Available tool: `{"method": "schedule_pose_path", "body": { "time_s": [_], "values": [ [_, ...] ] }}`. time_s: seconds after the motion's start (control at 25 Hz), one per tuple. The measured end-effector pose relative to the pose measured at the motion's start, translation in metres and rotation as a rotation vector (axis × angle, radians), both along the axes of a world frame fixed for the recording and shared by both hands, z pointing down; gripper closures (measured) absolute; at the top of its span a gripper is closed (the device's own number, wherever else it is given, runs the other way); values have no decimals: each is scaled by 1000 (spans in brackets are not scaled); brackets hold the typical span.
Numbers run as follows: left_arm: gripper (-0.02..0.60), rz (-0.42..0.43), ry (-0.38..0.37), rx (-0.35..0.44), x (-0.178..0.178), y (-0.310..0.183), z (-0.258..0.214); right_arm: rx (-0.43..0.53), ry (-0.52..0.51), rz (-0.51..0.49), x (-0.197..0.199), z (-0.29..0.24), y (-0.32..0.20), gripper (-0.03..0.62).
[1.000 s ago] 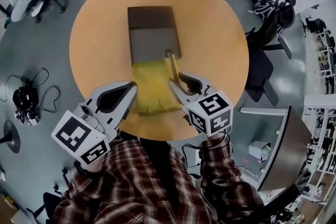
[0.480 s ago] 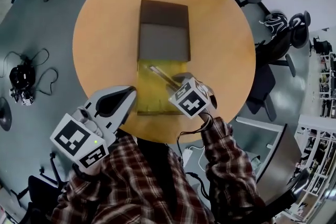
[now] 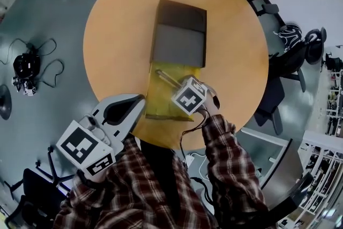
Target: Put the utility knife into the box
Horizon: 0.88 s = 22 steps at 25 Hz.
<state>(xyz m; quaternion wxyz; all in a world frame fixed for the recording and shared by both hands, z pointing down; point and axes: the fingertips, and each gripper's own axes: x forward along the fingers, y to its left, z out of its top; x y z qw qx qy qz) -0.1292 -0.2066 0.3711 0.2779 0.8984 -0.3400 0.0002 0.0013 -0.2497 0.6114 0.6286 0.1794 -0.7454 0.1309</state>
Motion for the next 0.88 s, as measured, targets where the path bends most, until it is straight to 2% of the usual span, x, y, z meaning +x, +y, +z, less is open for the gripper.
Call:
{"method": "schedule_pose_path", "body": {
  "time_s": [0.32, 0.48, 0.76, 0.88],
  "values": [
    [571, -17, 4, -2, -8, -2, 1, -29, 17, 8, -1, 11, 2, 471],
    [571, -12, 3, 5, -6, -1, -2, -5, 3, 13, 0, 9, 3, 470],
    [571, 15, 3, 17, -2, 2, -8, 25, -107, 50, -5, -10, 5, 464],
    [571, 26, 3, 30, 0, 1, -13, 42, -172, 112, -7, -26, 4, 464]
  ]
}}
